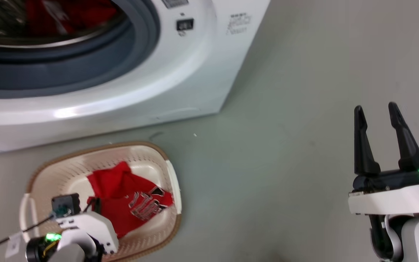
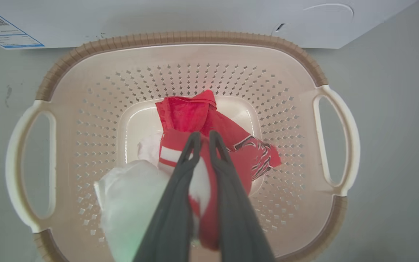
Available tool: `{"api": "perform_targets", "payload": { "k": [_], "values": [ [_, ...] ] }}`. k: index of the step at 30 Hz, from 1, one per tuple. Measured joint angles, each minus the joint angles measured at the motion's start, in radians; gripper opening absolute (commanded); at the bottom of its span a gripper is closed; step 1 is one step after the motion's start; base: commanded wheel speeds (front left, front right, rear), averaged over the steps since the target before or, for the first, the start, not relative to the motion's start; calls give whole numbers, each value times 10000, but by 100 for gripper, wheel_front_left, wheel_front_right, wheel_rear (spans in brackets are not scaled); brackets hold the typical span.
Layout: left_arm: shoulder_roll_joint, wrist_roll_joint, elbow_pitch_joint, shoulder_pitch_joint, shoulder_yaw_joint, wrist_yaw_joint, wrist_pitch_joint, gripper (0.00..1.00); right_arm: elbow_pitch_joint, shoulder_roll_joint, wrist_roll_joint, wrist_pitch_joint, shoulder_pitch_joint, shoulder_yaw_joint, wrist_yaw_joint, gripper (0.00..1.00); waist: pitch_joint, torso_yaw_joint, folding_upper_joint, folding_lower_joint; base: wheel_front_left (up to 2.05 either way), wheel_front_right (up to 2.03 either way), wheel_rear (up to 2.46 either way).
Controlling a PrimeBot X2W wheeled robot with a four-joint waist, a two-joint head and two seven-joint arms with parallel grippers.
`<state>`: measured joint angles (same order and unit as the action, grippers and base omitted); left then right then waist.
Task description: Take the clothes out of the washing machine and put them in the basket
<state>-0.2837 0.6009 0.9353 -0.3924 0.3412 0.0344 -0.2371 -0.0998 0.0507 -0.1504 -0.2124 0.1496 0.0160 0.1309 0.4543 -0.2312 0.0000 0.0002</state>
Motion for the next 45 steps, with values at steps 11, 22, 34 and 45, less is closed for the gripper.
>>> {"api": "perform_targets", "payload": {
  "k": [11, 22, 34, 45],
  "values": [
    [-42, 109, 2378, -1613, -17, -408, 265, 0, 322, 0, -353, -393, 625, -192, 0, 100, 1710, -789, 0, 0, 0, 0, 0],
    [194, 401, 3252, -2071, -100, -594, 403, 100, 589, 0, -397, -483, 812, -146, 0, 100, 1989, -902, 0, 0, 0, 0, 0],
    [522, 351, 3001, -1764, -127, -639, -230, 100, 857, -8, 17, -508, 623, -59, 0, 100, 296, -308, 0, -2, 0, 0, 0],
    [581, -725, -221, -374, -1221, -153, -259, 100, 621, -6, 255, -86, -80, 267, 0, 100, -1247, 573, 0, -3, 0, 0, 0]
  ]
}}
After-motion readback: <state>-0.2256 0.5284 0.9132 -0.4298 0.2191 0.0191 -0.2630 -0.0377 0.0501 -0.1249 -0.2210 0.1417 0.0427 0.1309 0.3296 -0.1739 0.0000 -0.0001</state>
